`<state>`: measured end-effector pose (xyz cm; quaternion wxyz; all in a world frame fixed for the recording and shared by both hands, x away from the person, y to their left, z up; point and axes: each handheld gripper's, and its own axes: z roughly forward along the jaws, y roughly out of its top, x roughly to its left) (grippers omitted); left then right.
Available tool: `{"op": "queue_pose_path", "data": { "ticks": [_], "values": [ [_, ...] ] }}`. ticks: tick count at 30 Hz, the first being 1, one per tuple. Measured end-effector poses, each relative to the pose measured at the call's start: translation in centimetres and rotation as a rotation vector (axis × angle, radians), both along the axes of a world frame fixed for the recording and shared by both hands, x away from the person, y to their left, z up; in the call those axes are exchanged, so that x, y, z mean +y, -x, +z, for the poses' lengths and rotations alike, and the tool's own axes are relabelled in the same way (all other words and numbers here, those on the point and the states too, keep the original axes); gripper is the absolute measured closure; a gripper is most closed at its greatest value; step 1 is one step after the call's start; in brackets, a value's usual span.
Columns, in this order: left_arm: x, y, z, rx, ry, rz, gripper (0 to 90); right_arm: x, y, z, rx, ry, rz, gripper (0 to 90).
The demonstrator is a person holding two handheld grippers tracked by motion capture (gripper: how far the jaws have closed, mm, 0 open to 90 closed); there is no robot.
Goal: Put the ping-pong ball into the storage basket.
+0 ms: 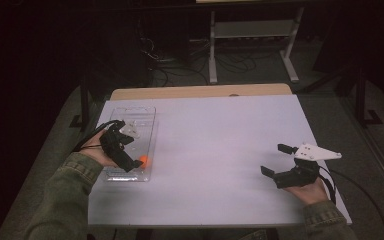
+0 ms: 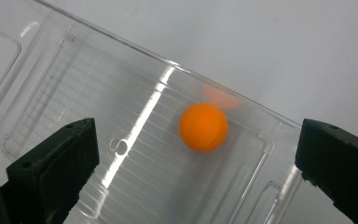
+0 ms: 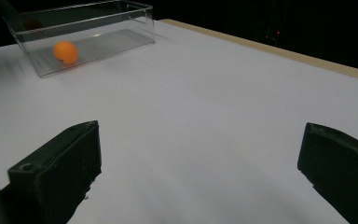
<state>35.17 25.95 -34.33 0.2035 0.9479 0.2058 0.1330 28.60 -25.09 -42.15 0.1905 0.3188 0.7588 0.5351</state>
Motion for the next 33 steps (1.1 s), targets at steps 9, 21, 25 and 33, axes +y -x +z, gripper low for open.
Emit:
{"op": "queue_pose_path", "data": {
  "ticks": [9,21,25,33],
  "values": [
    [1.0,0.5,0.2,-0.021,0.074,0.026,0.0,0.0,0.0,0.0,0.000,-0.003,0.000,0.0],
    [1.6,1.6,0.1,-0.046,0.154,0.019,0.0,-0.1,0.1,0.0,-0.004,-0.020,0.001,0.0],
    [2.0,1.7,0.0,-0.052,0.181,0.025,0.0,-0.1,0.1,0.0,-0.005,-0.021,-0.001,0.0],
    [2.9,2.4,-0.1,-0.074,0.232,0.040,0.0,-0.1,0.2,0.1,-0.005,-0.024,-0.002,0.0]
  ]
}}
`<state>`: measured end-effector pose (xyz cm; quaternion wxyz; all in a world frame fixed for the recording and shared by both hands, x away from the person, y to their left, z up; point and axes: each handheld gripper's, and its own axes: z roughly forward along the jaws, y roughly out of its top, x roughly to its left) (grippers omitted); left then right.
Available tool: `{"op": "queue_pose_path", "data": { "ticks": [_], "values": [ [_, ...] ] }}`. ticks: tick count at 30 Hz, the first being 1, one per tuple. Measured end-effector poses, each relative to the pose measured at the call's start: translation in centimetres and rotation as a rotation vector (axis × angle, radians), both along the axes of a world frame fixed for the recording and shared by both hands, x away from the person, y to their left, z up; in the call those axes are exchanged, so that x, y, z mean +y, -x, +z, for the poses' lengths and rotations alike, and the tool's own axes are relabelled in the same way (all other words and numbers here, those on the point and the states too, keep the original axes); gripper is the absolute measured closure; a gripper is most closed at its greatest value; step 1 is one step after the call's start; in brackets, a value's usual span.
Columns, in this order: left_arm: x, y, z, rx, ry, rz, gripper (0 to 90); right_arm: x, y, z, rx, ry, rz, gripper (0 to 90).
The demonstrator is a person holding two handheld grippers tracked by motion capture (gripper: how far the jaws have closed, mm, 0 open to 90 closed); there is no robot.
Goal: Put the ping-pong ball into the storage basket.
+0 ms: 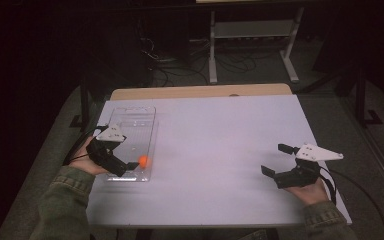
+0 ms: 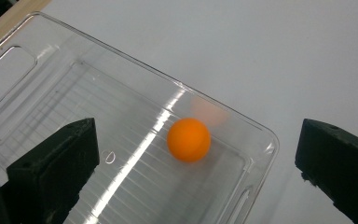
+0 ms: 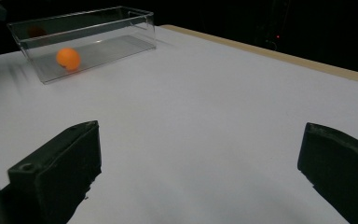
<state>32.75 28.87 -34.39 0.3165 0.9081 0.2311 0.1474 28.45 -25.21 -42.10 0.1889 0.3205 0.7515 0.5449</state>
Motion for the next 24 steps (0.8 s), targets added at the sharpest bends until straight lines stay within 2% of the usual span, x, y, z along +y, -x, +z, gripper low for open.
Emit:
{"op": "queue_pose_path", "data": {
  "ticks": [13,19,24],
  "values": [
    [0.5,0.8,-0.4,-0.022,0.056,0.019,0.0,0.0,0.0,0.0,-0.001,-0.002,-0.001,0.0],
    [0.6,1.2,-1.0,-0.020,0.076,0.025,0.0,0.0,0.0,0.0,0.001,-0.002,0.000,0.0],
    [1.0,1.4,-1.2,-0.030,0.113,0.039,0.0,0.0,0.0,0.0,0.001,-0.001,0.000,0.0]
  ]
}}
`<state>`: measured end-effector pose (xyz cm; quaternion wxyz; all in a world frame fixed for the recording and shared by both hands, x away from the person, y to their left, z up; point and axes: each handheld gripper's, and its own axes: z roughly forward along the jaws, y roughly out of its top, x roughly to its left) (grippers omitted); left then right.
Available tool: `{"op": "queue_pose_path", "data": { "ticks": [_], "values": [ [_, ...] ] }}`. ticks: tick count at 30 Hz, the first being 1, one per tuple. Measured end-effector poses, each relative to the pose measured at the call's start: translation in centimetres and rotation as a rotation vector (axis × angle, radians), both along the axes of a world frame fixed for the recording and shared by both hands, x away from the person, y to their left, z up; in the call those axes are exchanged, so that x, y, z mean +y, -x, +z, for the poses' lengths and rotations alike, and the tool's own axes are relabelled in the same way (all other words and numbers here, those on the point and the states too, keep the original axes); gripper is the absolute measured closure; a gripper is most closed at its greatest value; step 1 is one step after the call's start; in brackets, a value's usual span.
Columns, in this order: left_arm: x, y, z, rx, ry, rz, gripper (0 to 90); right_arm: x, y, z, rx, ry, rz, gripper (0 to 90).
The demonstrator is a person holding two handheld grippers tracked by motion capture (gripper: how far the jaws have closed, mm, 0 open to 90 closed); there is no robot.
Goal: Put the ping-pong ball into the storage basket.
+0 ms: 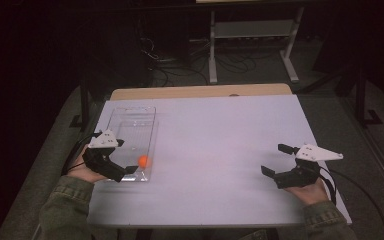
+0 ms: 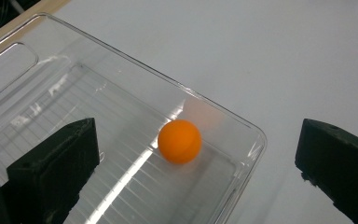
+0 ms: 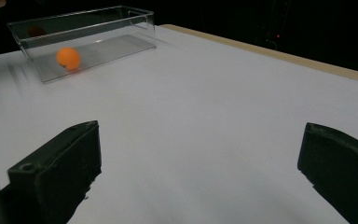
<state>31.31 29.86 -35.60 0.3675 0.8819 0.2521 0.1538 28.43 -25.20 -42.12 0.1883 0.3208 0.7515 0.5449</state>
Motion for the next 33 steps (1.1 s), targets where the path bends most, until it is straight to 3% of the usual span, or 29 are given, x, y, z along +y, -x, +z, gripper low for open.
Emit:
{"op": "queue_pose_path", "data": {
  "ticks": [5,15,20,25,33],
  "values": [
    [0.2,0.3,-0.1,-0.029,0.034,0.013,0.0,0.0,0.0,0.0,0.000,-0.001,0.000,0.0],
    [0.9,0.9,-0.9,-0.044,0.097,0.044,0.0,0.0,0.0,0.0,-0.001,-0.002,0.000,0.0],
    [1.0,1.1,-1.5,-0.047,0.105,0.055,0.0,0.0,0.0,0.0,-0.001,0.000,0.000,0.0],
    [1.3,1.4,-1.9,-0.064,0.154,0.066,0.0,0.0,0.0,0.0,0.000,0.000,0.000,0.0],
    [1.5,2.0,-2.6,-0.078,0.194,0.084,0.0,0.0,0.0,-0.1,0.000,0.002,0.000,0.0]
  ]
}}
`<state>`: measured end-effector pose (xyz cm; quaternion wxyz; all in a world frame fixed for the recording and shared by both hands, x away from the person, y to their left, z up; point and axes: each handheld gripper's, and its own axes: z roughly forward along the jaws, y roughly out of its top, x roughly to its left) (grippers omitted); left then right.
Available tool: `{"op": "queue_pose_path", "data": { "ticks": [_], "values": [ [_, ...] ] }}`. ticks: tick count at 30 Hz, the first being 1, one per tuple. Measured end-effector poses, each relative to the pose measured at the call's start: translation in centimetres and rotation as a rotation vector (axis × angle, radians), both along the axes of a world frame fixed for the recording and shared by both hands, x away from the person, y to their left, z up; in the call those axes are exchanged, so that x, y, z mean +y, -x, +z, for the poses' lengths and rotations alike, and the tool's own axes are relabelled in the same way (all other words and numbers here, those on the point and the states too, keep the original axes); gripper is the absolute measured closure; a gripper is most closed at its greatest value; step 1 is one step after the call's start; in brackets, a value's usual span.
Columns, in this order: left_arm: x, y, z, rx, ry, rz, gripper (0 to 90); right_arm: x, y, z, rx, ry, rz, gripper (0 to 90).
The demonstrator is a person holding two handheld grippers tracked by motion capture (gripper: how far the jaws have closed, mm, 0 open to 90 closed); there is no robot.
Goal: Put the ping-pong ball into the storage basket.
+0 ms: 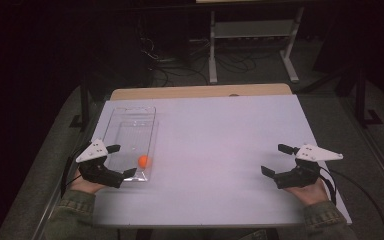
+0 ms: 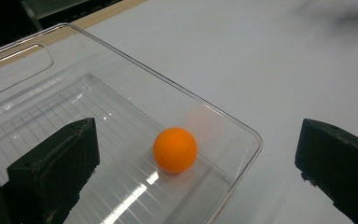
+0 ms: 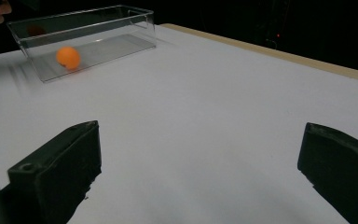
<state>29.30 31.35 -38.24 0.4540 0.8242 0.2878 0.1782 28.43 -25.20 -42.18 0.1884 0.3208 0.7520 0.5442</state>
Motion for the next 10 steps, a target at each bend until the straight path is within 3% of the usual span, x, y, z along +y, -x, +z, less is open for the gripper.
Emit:
{"op": "queue_pose_path", "data": {
  "ticks": [10],
  "values": [
    [0.39,0.53,-0.26,-0.037,0.050,0.026,0.0,0.01,-0.02,-0.04,0.003,0.003,-0.001,0.0]
  ]
}}
